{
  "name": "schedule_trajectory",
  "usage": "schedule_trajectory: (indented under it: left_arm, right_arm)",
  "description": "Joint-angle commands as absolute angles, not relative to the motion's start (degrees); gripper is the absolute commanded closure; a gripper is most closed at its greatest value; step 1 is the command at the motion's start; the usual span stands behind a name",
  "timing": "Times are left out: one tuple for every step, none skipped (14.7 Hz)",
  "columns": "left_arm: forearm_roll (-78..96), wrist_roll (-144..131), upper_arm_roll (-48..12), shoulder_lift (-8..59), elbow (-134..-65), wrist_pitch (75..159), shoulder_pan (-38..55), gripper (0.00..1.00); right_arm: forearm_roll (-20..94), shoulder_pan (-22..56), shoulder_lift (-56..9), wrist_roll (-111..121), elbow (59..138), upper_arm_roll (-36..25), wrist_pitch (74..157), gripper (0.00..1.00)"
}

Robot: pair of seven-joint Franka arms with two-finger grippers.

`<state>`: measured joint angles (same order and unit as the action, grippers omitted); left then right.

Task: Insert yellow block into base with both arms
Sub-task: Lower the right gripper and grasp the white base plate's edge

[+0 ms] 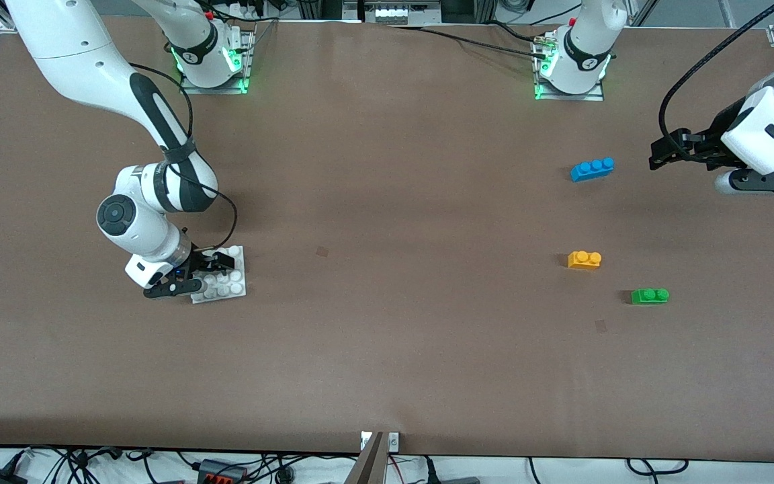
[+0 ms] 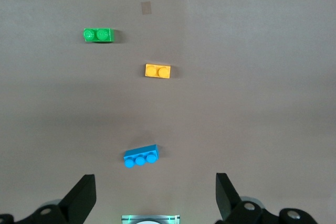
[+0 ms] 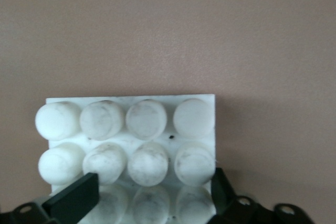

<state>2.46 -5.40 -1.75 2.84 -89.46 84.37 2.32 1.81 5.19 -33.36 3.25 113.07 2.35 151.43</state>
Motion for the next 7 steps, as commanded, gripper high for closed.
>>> schedule_trajectory:
  left_arm:
    - [2.55,-4.31,-2.02,3.69,-87.63,82.97,1.93,0.00]
    - [2.46,-4.31,-2.02,3.69,-87.63,82.97,1.93,0.00]
    - [2.55,-4.31,-2.02,3.69,-87.63,83.06,1.93,0.00]
    - [2.55,-4.31,-2.02,3.69,-87.63,82.97,1.93,0.00]
    - [2.55,-4.31,-2.02,3.69,-87.63,82.97,1.93,0.00]
    - [2.55,-4.31,-2.02,3.69,-87.63,82.97,1.93,0.00]
    - [2.55,-4.31,-2.02,3.69,-87.63,83.06,1.93,0.00]
  right_arm:
    - [1.67,5.36,-35.07,4.57,113.38,2.55,153.46,0.17]
    - [1.67,5.45,-35.16,4.57,113.38,2.55,153.46,0.17]
    - [1.67,5.45,-35.33,4.57,113.38,2.55,153.46,0.17]
    - [1.67,5.45,-35.42,4.57,113.38,2.55,153.46,0.18]
    - [1.67,5.45,-35.42,4.57,113.38,2.55,153.46,0.20]
    - [1.67,5.45,-35.42,4.57,113.38,2.46,153.46,0.23]
    - [1.67,5.36,-35.42,4.66,113.29,2.46,153.46,0.25]
